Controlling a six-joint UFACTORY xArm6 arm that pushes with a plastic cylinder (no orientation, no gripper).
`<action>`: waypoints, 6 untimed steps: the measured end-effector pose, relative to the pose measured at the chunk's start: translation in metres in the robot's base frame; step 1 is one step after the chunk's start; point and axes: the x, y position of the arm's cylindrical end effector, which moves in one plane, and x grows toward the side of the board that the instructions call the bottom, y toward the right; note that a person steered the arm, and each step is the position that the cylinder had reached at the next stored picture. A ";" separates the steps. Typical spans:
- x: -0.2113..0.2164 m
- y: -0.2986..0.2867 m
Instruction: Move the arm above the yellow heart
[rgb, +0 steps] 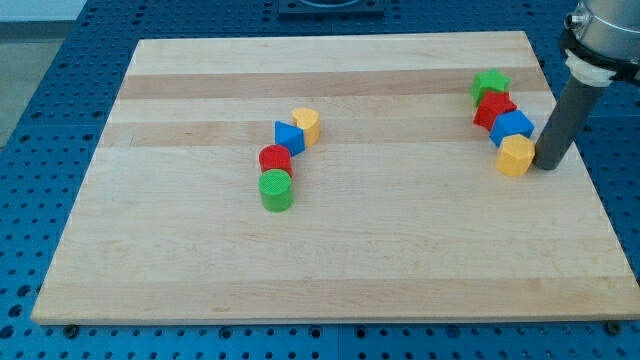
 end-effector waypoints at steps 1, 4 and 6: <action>0.024 0.005; -0.013 -0.163; -0.146 -0.248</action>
